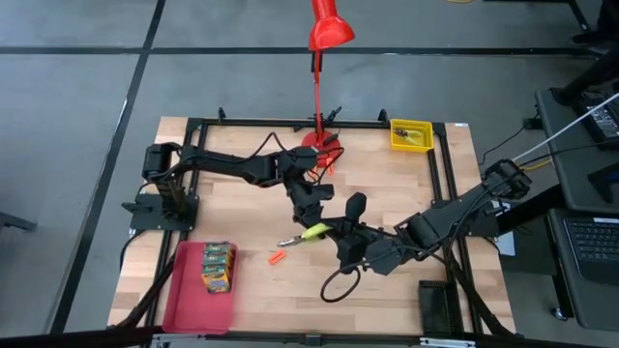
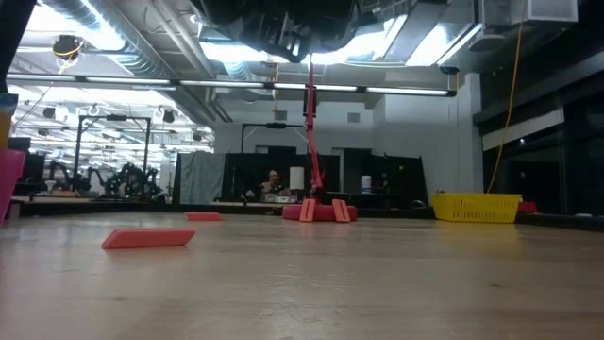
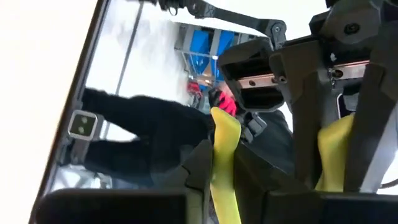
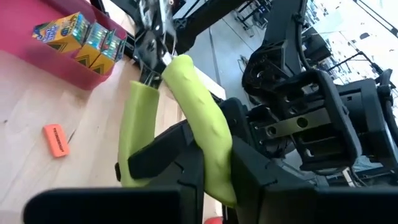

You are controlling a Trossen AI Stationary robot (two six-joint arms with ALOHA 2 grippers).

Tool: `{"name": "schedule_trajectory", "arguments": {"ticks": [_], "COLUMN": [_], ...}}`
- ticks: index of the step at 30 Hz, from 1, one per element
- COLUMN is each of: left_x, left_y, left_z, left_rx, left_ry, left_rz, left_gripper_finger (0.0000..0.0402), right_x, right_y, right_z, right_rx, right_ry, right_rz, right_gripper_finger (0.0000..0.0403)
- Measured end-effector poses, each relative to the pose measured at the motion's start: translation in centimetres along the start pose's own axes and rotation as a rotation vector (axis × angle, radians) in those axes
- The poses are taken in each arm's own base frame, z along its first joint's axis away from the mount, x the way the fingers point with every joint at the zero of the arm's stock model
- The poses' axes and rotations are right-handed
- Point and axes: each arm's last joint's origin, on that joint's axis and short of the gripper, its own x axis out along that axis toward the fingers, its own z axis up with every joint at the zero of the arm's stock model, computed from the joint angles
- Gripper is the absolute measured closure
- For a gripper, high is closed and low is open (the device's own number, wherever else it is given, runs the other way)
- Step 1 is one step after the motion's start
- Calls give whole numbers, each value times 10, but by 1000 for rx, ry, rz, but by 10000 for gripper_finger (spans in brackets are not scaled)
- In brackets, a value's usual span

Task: Pick & Place School Supplies
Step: Put the green hole puncher into the yellow bin

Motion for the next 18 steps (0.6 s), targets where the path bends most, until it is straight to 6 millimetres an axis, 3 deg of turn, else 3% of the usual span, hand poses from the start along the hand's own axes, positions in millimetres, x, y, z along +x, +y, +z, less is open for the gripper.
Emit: {"name": "schedule_trajectory", "arguments": {"ticks": [9,13,18], "left_x": [-10,-23,-52], "left_y": [2,2,10], "left_z": [11,18,31], "left_rx": [176,267,358], "left_ry": [-238,-341,-479], "left_rz": [50,82,186], "left_gripper_finger": [232,215,225], "right_x": [-6,-6,-9], "right_y": [3,3,0], "right_z": [6,6,5], "right_rx": [82,87,153], "right_ry": [-47,-49,-42], "right_rz": [31,30,33], "right_gripper_finger": [358,360,360]}}
